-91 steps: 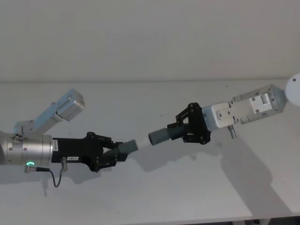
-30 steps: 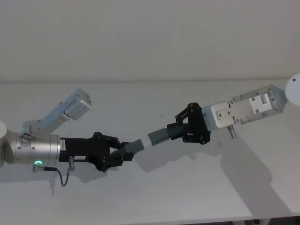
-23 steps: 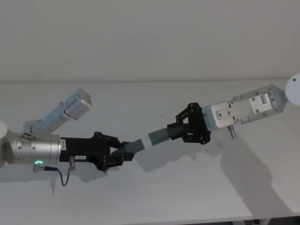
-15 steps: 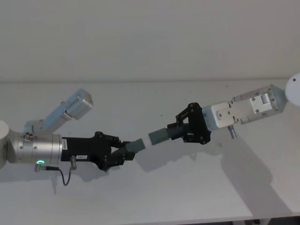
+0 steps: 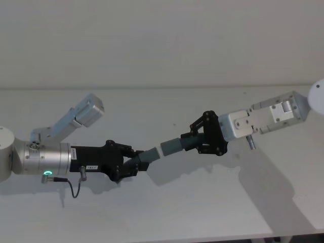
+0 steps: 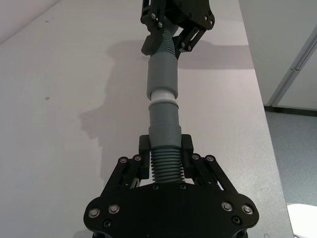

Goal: Use both hands to pick up one end of the pipe from the table, align the ends, and insert them.

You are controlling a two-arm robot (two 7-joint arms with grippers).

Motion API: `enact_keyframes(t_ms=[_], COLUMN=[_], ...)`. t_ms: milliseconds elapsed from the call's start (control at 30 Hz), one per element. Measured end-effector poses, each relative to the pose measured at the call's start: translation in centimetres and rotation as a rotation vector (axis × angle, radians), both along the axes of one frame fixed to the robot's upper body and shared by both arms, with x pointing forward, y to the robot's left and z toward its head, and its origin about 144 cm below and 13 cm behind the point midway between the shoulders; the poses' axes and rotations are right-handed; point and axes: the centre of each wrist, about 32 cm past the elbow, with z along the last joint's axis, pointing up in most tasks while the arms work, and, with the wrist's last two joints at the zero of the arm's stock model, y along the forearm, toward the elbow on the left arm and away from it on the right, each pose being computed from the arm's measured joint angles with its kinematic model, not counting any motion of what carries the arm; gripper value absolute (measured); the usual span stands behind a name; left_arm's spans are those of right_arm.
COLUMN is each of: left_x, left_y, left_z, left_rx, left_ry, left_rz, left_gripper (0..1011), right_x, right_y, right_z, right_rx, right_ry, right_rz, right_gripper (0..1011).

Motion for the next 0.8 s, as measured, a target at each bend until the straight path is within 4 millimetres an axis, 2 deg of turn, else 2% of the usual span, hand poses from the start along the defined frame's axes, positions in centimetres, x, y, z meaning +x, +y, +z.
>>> enact_keyframes(t_ms=[800], left_x=[-0.17], left_y=[-0.22], left_z=[0.08], left_rx=[-0.005], left_ry=[0.000], left_rz=[0.001], left_gripper=[329], right_x=[0.00], right_y=[0.00], right_z=[0.00], right_rx=[0.000], right_ry=[0.000], right_rz=[0.000], right_gripper=[232])
